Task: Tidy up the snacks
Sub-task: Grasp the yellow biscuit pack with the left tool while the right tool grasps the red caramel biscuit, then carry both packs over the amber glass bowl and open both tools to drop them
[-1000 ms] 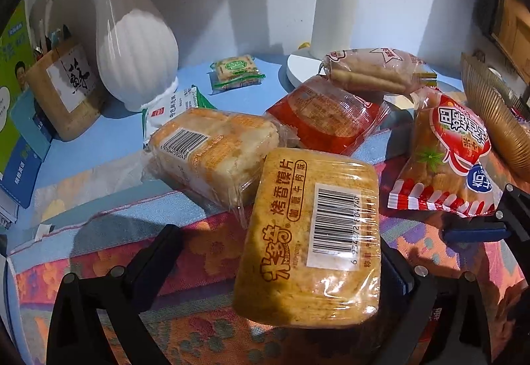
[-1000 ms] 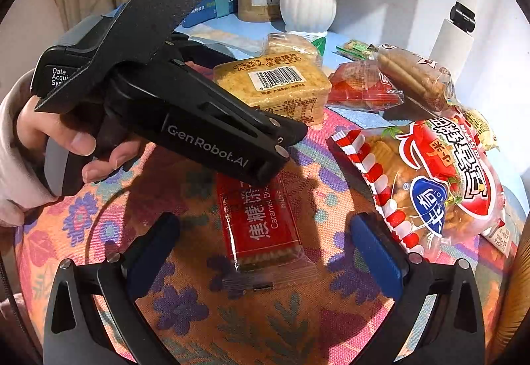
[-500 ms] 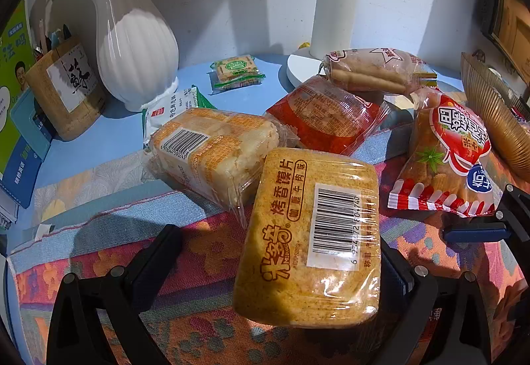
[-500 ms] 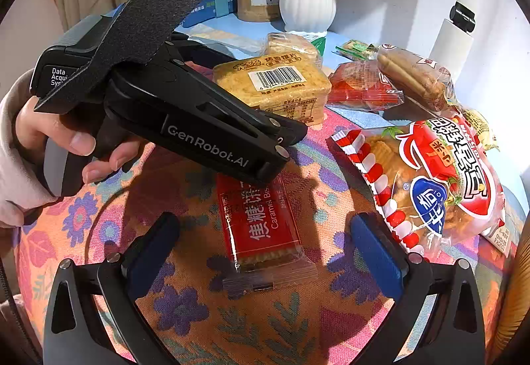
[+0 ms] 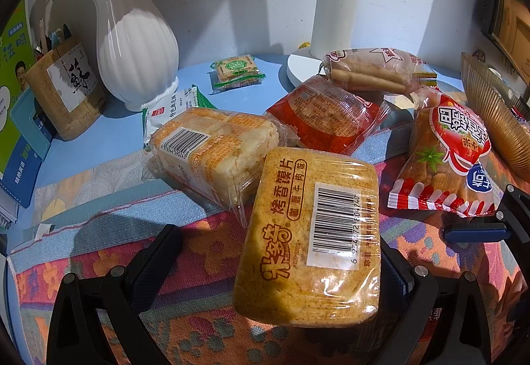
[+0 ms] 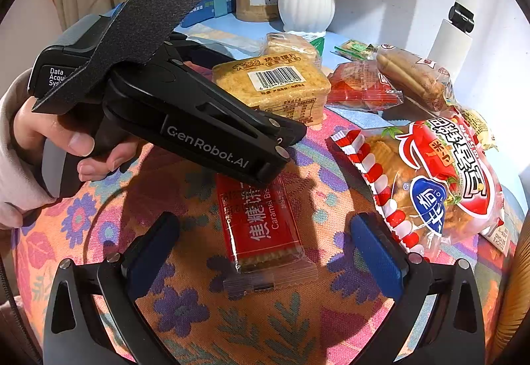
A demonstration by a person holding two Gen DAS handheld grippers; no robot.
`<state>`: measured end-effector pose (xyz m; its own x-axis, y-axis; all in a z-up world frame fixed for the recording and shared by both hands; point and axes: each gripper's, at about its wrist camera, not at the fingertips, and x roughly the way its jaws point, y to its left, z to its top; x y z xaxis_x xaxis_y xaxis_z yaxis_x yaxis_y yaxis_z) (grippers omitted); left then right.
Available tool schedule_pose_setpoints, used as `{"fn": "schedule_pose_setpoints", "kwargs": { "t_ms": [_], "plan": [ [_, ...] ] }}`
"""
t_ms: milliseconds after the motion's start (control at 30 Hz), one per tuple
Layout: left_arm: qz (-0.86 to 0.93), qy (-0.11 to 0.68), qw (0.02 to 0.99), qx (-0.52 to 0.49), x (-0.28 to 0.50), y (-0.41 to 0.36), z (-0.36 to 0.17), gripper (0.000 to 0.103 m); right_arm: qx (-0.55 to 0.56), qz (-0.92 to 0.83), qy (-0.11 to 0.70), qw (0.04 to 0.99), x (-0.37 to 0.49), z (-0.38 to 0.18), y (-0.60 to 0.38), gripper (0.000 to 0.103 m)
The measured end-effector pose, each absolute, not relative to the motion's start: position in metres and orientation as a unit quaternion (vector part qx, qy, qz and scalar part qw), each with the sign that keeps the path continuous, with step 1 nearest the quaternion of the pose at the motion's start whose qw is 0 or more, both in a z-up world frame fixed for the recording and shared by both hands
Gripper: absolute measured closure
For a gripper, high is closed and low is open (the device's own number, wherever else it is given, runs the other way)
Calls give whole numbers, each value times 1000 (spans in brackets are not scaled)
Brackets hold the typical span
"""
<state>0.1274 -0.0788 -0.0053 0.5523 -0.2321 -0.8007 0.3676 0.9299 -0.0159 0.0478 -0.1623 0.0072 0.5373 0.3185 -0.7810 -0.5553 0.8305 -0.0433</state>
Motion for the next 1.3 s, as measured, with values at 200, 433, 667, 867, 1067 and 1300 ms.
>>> {"fn": "schedule_pose_setpoints", "kwargs": {
  "t_ms": [200,433,667,867,1067,1300],
  "plan": [
    [-171,441,878,76,127,-79,-5,0,-145,253,409,865,49,6,-162,0],
    [-170,441,878,75,127,-79,-5,0,-144,252,409,865,48,6,-162,0],
    [-171,442,878,76,128,-79,-6,0,-138,249,413,865,52,6,-162,0],
    [-175,434,880,75,121,-78,-4,7,-136,243,414,867,55,6,-160,0],
    [-200,383,896,100,90,-84,13,50,-123,231,401,878,54,9,-163,49],
    [-195,346,917,44,83,-59,34,50,-73,266,384,881,52,15,-174,71]
  ]
}}
